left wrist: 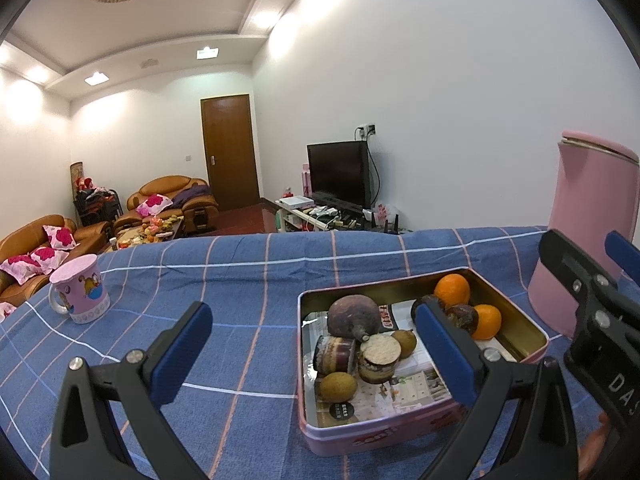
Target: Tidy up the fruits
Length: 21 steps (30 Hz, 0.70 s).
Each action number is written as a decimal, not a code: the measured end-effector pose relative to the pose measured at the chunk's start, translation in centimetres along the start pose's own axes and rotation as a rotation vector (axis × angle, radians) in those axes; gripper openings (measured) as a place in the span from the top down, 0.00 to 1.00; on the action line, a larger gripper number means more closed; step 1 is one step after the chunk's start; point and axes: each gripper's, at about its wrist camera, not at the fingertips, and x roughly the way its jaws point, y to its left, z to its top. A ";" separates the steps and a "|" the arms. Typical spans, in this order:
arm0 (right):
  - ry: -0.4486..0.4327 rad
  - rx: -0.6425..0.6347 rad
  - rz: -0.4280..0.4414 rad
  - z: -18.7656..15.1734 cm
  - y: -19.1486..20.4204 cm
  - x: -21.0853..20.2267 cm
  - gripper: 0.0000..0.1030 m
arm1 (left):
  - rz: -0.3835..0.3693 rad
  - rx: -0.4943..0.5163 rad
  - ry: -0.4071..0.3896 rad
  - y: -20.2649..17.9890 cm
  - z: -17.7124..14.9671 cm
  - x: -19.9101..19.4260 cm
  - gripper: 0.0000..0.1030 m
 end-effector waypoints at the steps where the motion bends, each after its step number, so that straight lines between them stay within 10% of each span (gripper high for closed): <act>1: 0.000 0.000 0.000 0.0 0.0 0.0 0.13 | -0.002 -0.003 0.006 0.0 0.0 0.1 0.00; 21: 0.010 0.004 -0.013 0.0 -0.2 0.2 0.13 | 0.018 -0.007 0.028 0.4 -0.1 0.8 0.00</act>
